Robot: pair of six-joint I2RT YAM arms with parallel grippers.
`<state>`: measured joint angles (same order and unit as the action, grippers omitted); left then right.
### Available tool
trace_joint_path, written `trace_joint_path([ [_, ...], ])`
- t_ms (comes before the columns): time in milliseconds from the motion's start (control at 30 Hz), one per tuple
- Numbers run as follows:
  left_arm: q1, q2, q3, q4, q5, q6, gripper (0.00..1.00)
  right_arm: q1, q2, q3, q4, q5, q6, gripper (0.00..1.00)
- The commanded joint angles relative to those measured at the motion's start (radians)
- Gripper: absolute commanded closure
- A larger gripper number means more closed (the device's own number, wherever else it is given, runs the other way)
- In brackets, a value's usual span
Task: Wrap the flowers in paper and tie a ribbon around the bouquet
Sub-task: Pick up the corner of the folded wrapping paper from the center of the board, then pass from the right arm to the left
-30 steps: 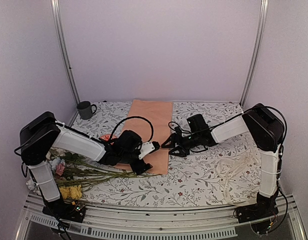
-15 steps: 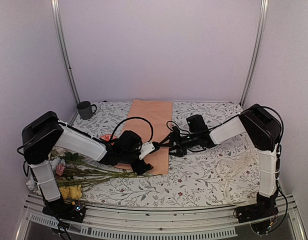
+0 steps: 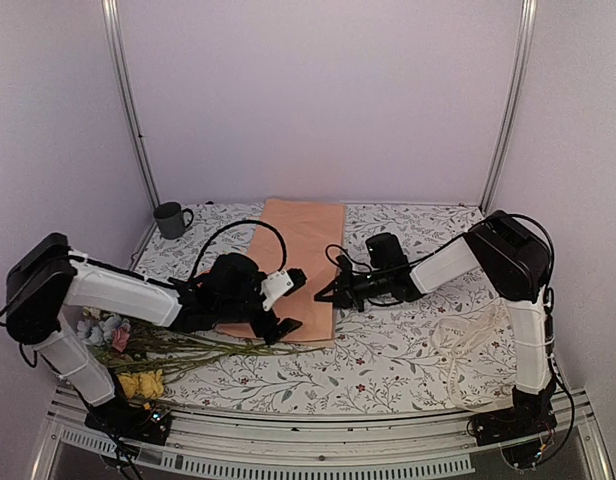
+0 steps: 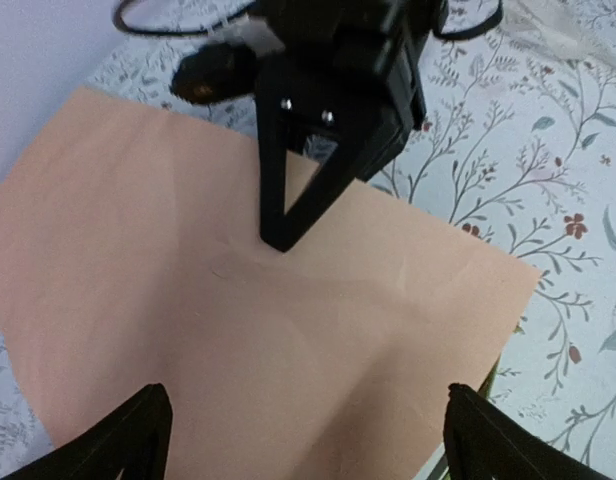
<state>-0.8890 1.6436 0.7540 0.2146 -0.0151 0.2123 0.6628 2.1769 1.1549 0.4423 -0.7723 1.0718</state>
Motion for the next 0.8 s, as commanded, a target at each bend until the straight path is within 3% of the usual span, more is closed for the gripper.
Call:
trace_joint_path([
  [0,-0.048,-0.29,-0.097,0.191,-0.025,0.099,0.01,0.005,-0.178,-0.024,0.022,0.056,0.007,1.0],
  [100,-0.128,-0.368,-0.095,0.132,-0.136,0.224,0.01,0.01,-0.324,-0.062,-0.012,0.125,0.005,1.0],
  [267,-0.179,-0.357,-0.039,-0.001,-0.169,0.336,0.01,0.03,-0.482,-0.084,-0.074,0.222,0.025,1.0],
  [467,-0.166,-0.271,0.03,0.102,-0.404,0.355,0.01,0.075,-0.597,-0.037,-0.226,0.314,-0.042,1.0],
  [633,-0.126,-0.237,0.041,0.167,-0.354,0.288,0.01,0.084,-0.664,-0.012,-0.321,0.328,-0.094,1.0],
  [700,-0.114,-0.228,0.026,0.216,-0.347,0.258,0.08,0.084,-0.689,0.001,-0.363,0.335,-0.122,1.0],
  [767,-0.099,-0.216,0.036,0.205,-0.289,0.215,0.28,0.088,-0.707,0.013,-0.422,0.35,-0.149,1.0],
])
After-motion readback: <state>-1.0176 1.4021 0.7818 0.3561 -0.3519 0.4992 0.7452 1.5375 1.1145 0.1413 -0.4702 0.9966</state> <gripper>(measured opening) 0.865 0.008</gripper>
